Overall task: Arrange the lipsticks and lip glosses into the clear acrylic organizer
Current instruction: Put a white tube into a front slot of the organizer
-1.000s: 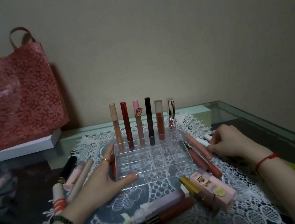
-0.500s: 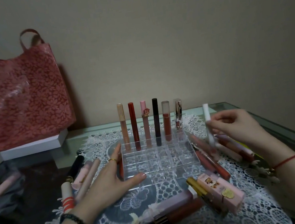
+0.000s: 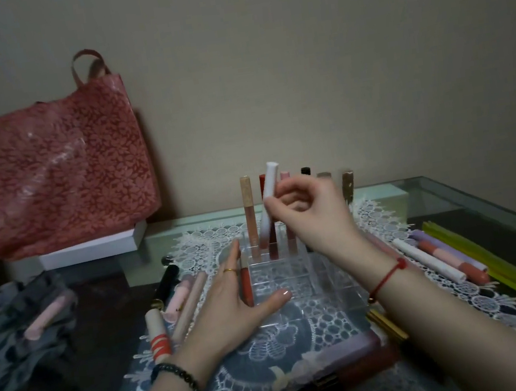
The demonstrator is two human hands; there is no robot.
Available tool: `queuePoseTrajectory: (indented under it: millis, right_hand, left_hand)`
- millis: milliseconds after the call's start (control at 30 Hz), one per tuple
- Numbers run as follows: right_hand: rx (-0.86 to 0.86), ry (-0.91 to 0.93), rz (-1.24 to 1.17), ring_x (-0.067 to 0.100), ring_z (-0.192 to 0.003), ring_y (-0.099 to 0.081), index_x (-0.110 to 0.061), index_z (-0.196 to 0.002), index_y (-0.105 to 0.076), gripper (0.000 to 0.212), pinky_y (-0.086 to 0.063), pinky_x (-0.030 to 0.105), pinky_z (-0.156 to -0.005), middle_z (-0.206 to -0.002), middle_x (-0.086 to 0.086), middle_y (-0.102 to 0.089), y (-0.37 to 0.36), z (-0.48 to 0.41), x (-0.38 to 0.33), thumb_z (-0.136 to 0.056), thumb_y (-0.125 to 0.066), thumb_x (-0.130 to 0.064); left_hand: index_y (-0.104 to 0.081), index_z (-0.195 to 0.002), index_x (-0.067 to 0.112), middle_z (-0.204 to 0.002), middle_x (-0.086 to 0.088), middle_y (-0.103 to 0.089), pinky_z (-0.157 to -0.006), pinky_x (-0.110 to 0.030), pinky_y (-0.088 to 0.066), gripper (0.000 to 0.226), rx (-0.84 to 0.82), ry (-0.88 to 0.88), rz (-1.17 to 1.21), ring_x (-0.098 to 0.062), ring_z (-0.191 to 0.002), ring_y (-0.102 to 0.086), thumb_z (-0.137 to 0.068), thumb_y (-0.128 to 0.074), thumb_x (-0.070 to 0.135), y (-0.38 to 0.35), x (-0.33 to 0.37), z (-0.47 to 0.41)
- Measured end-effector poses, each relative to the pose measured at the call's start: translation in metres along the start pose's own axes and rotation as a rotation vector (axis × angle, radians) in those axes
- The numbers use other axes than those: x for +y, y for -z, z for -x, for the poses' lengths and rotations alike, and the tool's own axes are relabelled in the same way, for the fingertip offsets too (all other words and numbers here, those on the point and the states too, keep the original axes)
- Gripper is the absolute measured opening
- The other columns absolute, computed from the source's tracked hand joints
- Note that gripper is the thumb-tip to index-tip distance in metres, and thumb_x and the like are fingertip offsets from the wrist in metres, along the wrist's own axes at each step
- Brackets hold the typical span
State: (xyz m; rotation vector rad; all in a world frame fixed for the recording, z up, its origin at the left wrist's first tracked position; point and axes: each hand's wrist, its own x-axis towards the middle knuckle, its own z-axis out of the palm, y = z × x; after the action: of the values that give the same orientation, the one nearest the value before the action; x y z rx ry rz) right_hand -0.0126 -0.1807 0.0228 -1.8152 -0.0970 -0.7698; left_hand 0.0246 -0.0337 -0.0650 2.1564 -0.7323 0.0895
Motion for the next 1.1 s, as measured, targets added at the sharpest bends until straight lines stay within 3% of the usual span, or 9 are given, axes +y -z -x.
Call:
queuePoseTrajectory:
  millis: [233, 433, 1100]
  right_hand:
    - [0.034, -0.011, 0.196, -0.001, -0.056, -0.055, -0.014, -0.092, -0.063, 0.014, -0.045, 0.006, -0.052, -0.068, -0.007, -0.06, -0.022, 0.001, 0.025, -0.08, -0.065, -0.02]
    - [0.008, -0.035, 0.215, -0.003, -0.054, -0.059, -0.019, -0.084, -0.063, 0.007, -0.05, 0.009, -0.052, -0.065, -0.009, -0.062, -0.028, 0.004, 0.035, -0.078, -0.067, -0.018]
    - [-0.04, -0.043, 0.191, -0.009, -0.05, -0.056, -0.018, -0.087, -0.062, 0.009, -0.042, 0.005, -0.047, -0.066, -0.008, -0.062, -0.03, 0.005, 0.036, -0.079, -0.066, -0.018]
  left_hand:
    - [0.004, -0.143, 0.036, -0.154, 0.011, -0.008, -0.112, -0.038, -0.024, 0.123, -0.074, 0.056, -0.004, -0.008, -0.138, -0.016, -0.046, -0.051, 0.087, -0.002, -0.009, -0.004]
    - [-0.006, -0.142, 0.039, -0.149, 0.01, -0.028, -0.108, -0.037, -0.032, 0.114, -0.094, 0.011, 0.005, -0.009, -0.132, -0.032, -0.05, -0.053, 0.085, -0.003, -0.012, -0.007]
    - [-0.001, -0.144, 0.032, -0.145, 0.007, -0.035, -0.105, -0.037, -0.036, 0.123, -0.128, 0.047, -0.006, -0.01, -0.127, -0.04, -0.046, -0.045, 0.09, -0.001, -0.007, -0.005]
